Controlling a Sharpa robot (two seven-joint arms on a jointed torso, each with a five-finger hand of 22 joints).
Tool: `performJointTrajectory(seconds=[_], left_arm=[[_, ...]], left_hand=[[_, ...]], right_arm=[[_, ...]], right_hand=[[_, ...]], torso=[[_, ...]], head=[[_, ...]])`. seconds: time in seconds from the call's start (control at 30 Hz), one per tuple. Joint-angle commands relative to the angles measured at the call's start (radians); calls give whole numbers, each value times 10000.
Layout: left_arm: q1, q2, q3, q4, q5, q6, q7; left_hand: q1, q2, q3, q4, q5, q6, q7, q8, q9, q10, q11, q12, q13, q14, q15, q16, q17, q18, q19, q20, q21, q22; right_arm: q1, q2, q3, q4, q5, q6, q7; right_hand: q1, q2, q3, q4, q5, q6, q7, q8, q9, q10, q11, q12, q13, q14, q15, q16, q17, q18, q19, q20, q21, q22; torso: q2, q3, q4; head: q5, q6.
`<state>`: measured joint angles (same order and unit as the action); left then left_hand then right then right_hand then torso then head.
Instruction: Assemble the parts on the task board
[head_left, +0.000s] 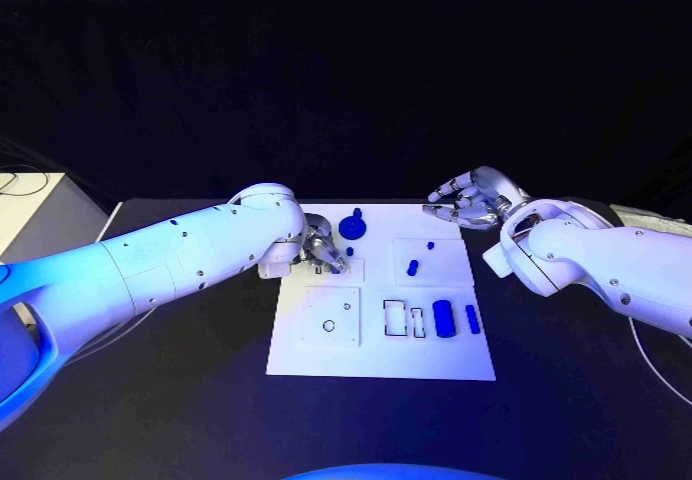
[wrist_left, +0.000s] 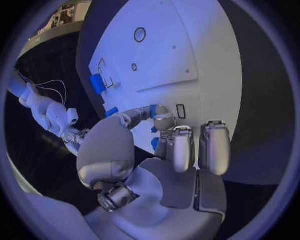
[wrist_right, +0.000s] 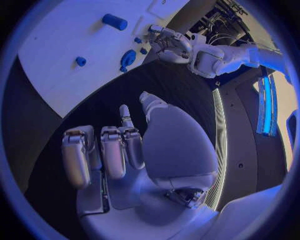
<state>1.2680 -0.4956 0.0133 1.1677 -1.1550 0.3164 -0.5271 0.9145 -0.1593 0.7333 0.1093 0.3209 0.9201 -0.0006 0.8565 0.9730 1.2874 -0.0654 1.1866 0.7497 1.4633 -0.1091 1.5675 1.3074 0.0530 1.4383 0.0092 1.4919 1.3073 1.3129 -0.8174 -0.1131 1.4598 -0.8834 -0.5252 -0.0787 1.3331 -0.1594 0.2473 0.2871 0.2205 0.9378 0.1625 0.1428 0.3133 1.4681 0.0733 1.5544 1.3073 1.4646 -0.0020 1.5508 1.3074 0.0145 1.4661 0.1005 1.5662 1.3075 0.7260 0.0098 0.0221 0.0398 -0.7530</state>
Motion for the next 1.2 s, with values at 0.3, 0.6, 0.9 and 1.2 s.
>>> performJointTrajectory(seconds=[0.3, 0.6, 0.9, 1.2], left_arm=[[-34, 10, 11, -7, 400, -682, 36], [-34, -6, 20, 36, 679, -803, 50], [-34, -21, 23, 64, 841, -784, 64], [-34, -6, 24, 59, 919, -796, 70]], left_hand=[[603, 127, 467, -255, 105, -582, 218, -722, -222, -717, 187, -585, -1017, 986, 101, -111, 2352, 35, -300, 38, -260, -33], [914, 156, 1179, -629, 117, -792, 511, -1644, -684, -1093, 429, -930, -1689, 952, 303, -164, 2257, 64, -390, 187, -340, -160], [1168, 258, 1587, -1042, 145, -731, 660, -2069, -889, -1221, 540, -1028, -1914, 945, 406, -173, 2242, 75, -418, 282, -356, -183], [1272, 328, 1731, -1181, 151, -640, 678, -2113, -896, -1203, 559, -1012, -1909, 951, 422, -164, 2260, 74, -412, 299, -348, -166]], right_arm=[[-3, -8, 3, 8, -91, 85, 57], [-3, -4, 3, -4, -91, 104, 50], [-4, -1, 3, -15, -91, 135, 39], [-7, 12, 3, -23, -91, 174, 30]], right_hand=[[-129, -17, 80, -1, 38, -72, 11, 54, -10, 839, 72, -52, 2473, 882, 83, -40, 1872, -116, 992, 93, -56, 2561], [-129, -17, 80, -1, 38, -72, 11, 54, -10, 839, 72, -52, 2473, 882, 83, -40, 1872, -116, 992, 93, -56, 2561], [-129, -17, 80, -1, 38, -72, 11, 54, -10, 839, 72, -52, 2473, 882, 83, -40, 1872, -116, 992, 93, -56, 2561], [-129, -17, 80, -1, 38, -72, 11, 54, -10, 839, 72, -52, 2473, 882, 83, -40, 1872, -116, 992, 93, -56, 2561]], torso=[[-6, 3, 7], [-3, 11, 6], [-13, 12, 7], [-3, 11, 6]], head=[[-7, -33], [2, -34], [0, -41], [2, -23]])
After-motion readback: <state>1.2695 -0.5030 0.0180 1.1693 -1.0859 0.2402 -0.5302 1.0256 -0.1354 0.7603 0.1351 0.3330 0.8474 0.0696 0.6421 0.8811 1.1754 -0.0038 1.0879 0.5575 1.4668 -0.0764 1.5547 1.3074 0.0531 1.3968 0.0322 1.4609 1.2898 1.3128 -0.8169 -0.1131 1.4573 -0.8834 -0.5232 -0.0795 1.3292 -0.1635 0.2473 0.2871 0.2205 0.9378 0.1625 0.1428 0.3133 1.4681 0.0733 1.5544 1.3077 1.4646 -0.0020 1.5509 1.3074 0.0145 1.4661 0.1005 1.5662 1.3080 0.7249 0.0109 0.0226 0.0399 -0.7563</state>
